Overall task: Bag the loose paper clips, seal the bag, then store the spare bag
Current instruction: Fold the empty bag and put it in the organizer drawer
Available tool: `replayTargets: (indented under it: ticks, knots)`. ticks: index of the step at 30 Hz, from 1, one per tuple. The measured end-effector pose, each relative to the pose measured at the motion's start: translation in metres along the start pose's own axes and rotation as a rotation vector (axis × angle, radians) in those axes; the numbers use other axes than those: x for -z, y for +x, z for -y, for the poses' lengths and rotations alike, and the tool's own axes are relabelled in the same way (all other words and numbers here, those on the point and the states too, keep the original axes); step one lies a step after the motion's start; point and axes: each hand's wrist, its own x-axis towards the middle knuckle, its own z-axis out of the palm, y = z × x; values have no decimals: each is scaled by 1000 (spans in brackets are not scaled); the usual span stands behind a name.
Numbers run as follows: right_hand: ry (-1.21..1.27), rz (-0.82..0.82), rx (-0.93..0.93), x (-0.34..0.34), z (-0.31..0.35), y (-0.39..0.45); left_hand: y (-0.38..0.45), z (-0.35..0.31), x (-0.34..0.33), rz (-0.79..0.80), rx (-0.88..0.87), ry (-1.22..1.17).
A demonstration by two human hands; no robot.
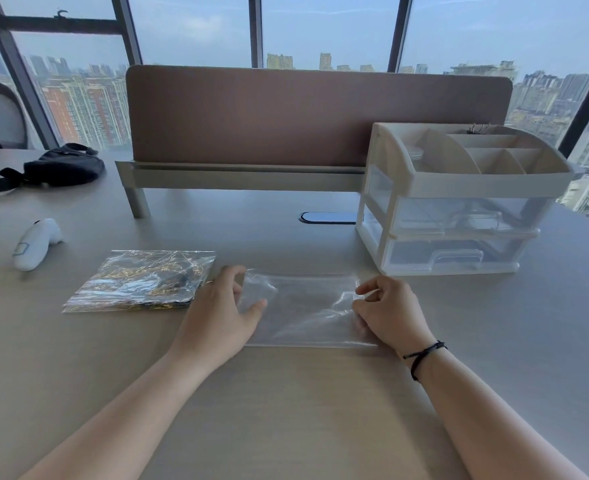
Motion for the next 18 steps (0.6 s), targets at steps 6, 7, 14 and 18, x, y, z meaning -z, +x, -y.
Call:
replayTargets:
  ticks: [6, 7, 14, 18]
  knots:
    - [-29, -9, 12, -1, -3, 1, -7, 3, 4, 66, -210, 190]
    - [-39, -13, 17, -1, -3, 1, -6, 3, 3, 86, -286, 209]
    - [-122, -39, 38, -2, -6, 1, -11, 0, -4, 376, -500, 88]
    - [-483, -75, 227, 3, -2, -7, -8, 1, -5, 359, -506, 74]
